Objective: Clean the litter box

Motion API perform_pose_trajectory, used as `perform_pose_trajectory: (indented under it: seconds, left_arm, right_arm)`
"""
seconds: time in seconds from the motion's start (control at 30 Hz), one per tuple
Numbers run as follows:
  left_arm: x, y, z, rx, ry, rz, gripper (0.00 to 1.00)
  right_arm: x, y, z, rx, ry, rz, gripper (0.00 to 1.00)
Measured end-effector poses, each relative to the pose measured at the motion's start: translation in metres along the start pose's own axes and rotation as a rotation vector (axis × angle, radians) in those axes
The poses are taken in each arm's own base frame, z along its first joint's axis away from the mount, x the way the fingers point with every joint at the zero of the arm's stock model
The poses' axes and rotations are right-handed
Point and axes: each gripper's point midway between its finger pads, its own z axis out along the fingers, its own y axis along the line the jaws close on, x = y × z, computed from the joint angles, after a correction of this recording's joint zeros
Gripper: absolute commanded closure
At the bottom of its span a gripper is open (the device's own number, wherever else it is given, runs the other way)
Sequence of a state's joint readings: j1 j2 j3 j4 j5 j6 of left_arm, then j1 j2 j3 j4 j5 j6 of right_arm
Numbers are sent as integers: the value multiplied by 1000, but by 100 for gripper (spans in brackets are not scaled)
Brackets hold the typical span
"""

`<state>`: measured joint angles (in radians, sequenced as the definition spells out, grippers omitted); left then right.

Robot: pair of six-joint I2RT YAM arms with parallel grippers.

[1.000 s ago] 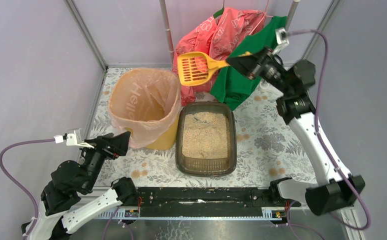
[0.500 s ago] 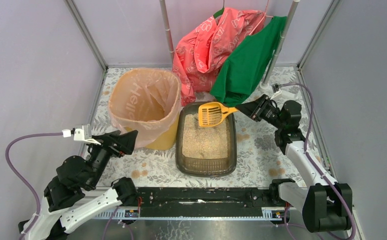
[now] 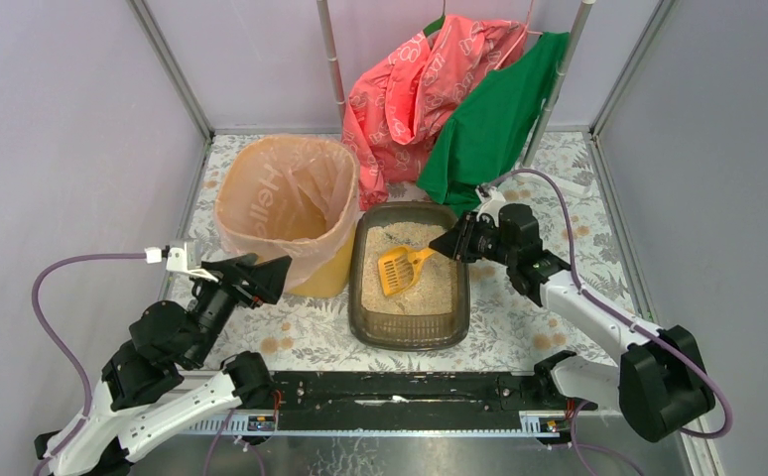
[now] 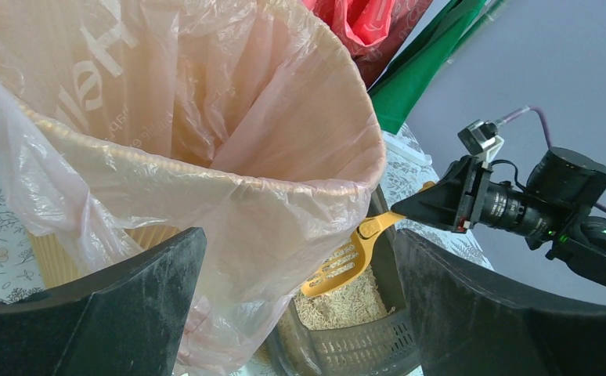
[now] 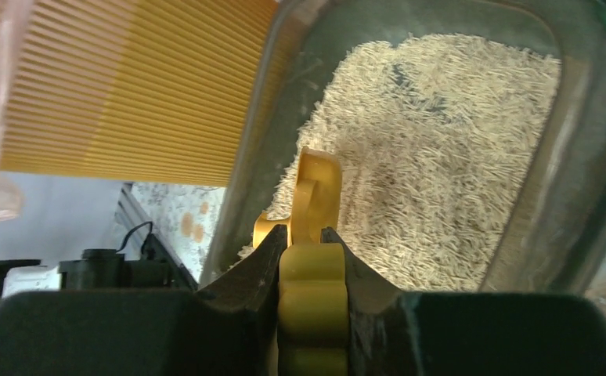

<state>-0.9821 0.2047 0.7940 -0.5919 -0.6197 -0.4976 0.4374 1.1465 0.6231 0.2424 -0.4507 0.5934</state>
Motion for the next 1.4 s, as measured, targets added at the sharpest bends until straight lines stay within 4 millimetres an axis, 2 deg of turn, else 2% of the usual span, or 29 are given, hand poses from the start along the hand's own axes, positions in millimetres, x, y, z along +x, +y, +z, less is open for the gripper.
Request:
perform_pose_trajectory:
  seconds: [0.2, 0.23, 0.27, 0.3, 0.37, 0.53, 0.67, 0.87, 1.0, 1.2, 1.3, 1.4]
  left_arm:
    - [0, -2, 0, 11, 4, -2, 1]
    - [1, -2, 0, 10, 4, -2, 1]
    - [1, -2, 0, 11, 4, -2, 1]
    - [1, -2, 0, 11, 5, -2, 1]
    - [2, -3, 0, 13, 9, -1, 1]
    - [7, -7, 4, 22, 33, 11, 1]
    - [12, -13, 8, 39, 55, 18, 1]
    - [22, -25, 14, 74, 101, 25, 1]
    - [30, -34, 21, 89, 137, 13, 1]
    - [45, -66, 32, 181, 210, -45, 1]
    - [54, -82, 36, 235, 243, -92, 1]
    - [61, -88, 37, 254, 266, -121, 1]
  right_arm:
    - [4, -20, 6, 73, 8, -12, 100]
    - [6, -22, 7, 81, 13, -12, 89]
    - [7, -25, 8, 88, 17, -11, 41]
    - [8, -28, 9, 99, 22, -10, 23]
    - [10, -31, 9, 117, 24, -9, 2]
    - [-2, -39, 3, 189, -14, -41, 0]
    - [-26, -35, -11, 245, -91, -90, 0]
    - [-71, -24, -54, 356, -268, -178, 0]
    - [-91, -17, -78, 396, -338, -206, 0]
    - [-90, -20, -100, 426, -367, -202, 0]
    - [-80, -23, -107, 433, -360, -199, 0]
    - [-70, -27, -112, 441, -346, -196, 0]
